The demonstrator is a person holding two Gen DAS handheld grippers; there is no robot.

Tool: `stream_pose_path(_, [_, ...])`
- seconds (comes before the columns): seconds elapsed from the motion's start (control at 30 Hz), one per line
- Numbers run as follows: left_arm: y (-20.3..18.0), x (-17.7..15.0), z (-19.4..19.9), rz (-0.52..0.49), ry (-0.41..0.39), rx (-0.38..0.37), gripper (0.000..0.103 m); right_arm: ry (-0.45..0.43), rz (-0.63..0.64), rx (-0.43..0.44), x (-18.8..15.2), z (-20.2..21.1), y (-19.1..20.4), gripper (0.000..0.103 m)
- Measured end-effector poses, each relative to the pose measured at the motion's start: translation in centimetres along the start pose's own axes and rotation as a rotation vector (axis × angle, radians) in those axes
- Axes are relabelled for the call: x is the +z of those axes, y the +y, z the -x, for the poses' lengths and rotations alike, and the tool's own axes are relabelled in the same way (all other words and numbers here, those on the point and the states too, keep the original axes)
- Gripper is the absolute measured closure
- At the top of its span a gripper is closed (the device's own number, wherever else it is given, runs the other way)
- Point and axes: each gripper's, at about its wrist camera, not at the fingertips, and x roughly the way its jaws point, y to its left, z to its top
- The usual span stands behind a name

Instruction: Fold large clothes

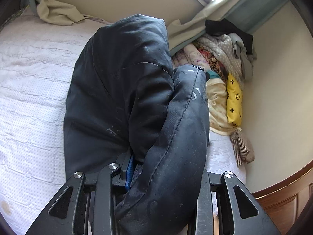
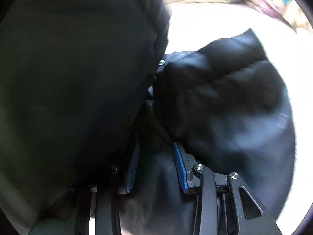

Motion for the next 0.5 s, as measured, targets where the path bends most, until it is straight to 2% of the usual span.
stream_pose_path(0.03, [-0.3, -0.2, -0.5, -0.009, 0.006, 0.007, 0.067, 0.002, -0.020, 0.005, -0.1, 0.9, -0.6, 0.065])
stream_pose_path(0.1, [-0.9, -0.7, -1.1, -0.028, 0.017, 0.018, 0.066, -0.023, -0.095, 0.024, -0.5, 3.9, -2.9, 0.053])
stream_pose_path(0.17, [-1.4, -1.2, -1.9, -0.044, 0.027, 0.033, 0.066, -0.064, -0.185, 0.064, -1.0, 6.6, -5.2, 0.051])
stream_pose_path(0.23, [-2.0, -1.8, -2.8, -0.070, 0.032, 0.054, 0.065, -0.134, -0.285, 0.154, -1.4, 9.1, -7.4, 0.041])
stream_pose_path(0.3, [-2.6, -2.2, -3.5, -0.096, 0.032, 0.074, 0.064, -0.220, -0.353, 0.343, -1.4, 11.2, -9.0, 0.032])
stream_pose_path(0.37, [-3.1, -2.7, -3.9, -0.126, 0.033, 0.094, 0.064, -0.239, -0.338, 0.440, -1.0, 12.1, -9.1, 0.023])
stream_pose_path(0.4, [-3.3, -2.9, -4.1, -0.138, 0.033, 0.103, 0.063, -0.235, -0.311, 0.459, -0.6, 12.2, -8.8, 0.020])
stream_pose_path(0.5, [-3.5, -3.4, -4.5, -0.164, 0.035, 0.124, 0.063, -0.191, -0.264, 0.433, 0.3, 11.5, -7.8, 0.019])
